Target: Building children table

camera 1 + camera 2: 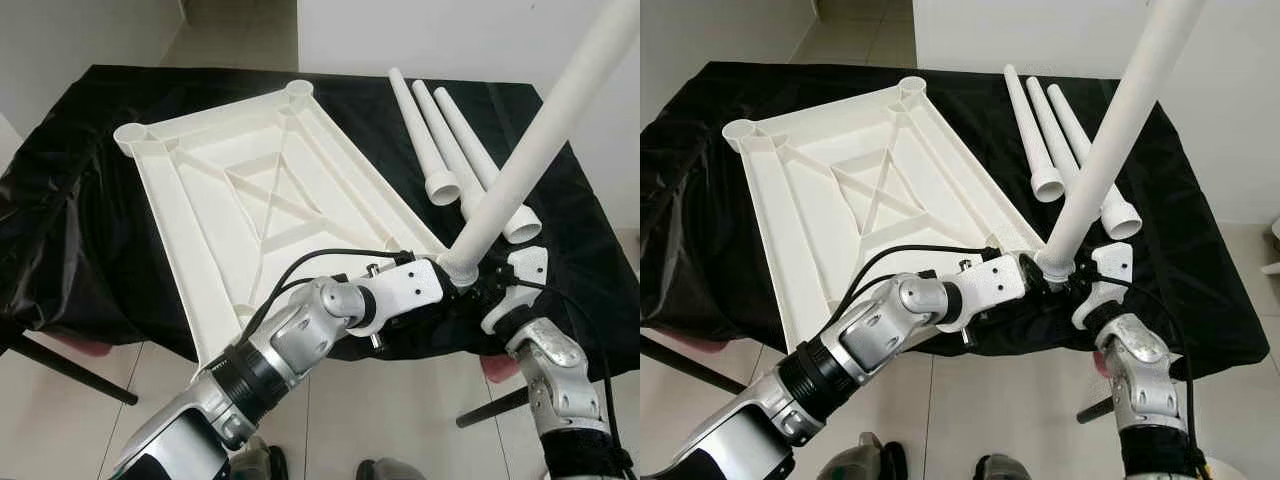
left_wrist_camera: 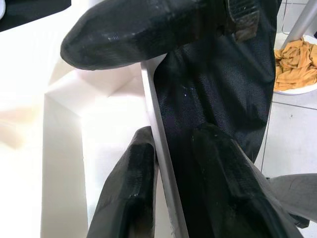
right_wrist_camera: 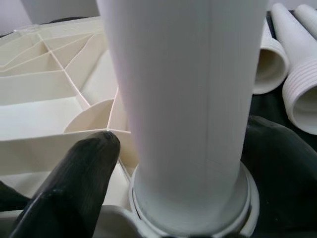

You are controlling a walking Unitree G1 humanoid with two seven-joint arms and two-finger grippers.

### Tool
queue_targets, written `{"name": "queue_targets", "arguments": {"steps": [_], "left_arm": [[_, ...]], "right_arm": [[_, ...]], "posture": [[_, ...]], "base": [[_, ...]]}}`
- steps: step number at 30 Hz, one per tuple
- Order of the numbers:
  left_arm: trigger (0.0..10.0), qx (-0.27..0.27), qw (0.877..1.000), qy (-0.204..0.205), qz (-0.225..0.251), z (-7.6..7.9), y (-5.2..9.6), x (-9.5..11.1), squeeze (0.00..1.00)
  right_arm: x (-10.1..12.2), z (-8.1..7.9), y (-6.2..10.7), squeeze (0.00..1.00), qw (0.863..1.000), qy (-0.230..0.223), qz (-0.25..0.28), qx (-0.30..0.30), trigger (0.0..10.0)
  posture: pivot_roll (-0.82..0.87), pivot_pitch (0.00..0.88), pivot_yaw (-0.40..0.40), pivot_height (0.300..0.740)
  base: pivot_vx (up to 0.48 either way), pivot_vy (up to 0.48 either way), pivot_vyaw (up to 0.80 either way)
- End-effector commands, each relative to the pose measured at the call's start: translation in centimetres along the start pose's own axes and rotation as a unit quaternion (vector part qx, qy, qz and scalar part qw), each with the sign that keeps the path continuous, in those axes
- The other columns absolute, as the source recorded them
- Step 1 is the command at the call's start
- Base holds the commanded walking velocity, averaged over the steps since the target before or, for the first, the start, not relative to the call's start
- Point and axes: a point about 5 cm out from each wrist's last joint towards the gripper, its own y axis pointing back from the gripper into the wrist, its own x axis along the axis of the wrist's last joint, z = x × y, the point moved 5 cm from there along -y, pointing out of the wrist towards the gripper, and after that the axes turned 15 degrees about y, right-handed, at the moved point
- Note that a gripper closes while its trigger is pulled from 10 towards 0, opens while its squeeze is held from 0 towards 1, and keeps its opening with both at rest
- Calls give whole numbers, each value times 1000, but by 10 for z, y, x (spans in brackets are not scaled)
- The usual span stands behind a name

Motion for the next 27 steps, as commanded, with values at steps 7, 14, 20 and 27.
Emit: {"name": "queue_targets", "arguments": {"steps": [7, 14, 20, 27], "left_arm": [[10000, -39, 999, -3, -9, 10, -2, -1, 0], [10000, -39, 999, -4, -8, 10, -2, 0, 0], [10000, -39, 999, -2, -9, 10, -2, -1, 0], [10000, -40, 999, -2, -9, 11, -2, -1, 0]], "right_arm": [[-26, 9, 9, 0, 998, -3, -30, 52, 10000], [-29, 16, 7, 0, 998, -6, -28, 64, 5529], [-30, 15, 8, 0, 998, -12, -20, 65, 0], [-35, 12, 10, 0, 997, -20, -20, 67, 0]], "posture": [[-82, 91, 59, 740], [-76, 91, 58, 740], [-75, 92, 56, 740], [-74, 94, 51, 740]], "base": [[0, 0, 0], [0, 0, 0], [0, 0, 0], [0, 0, 0]]}}
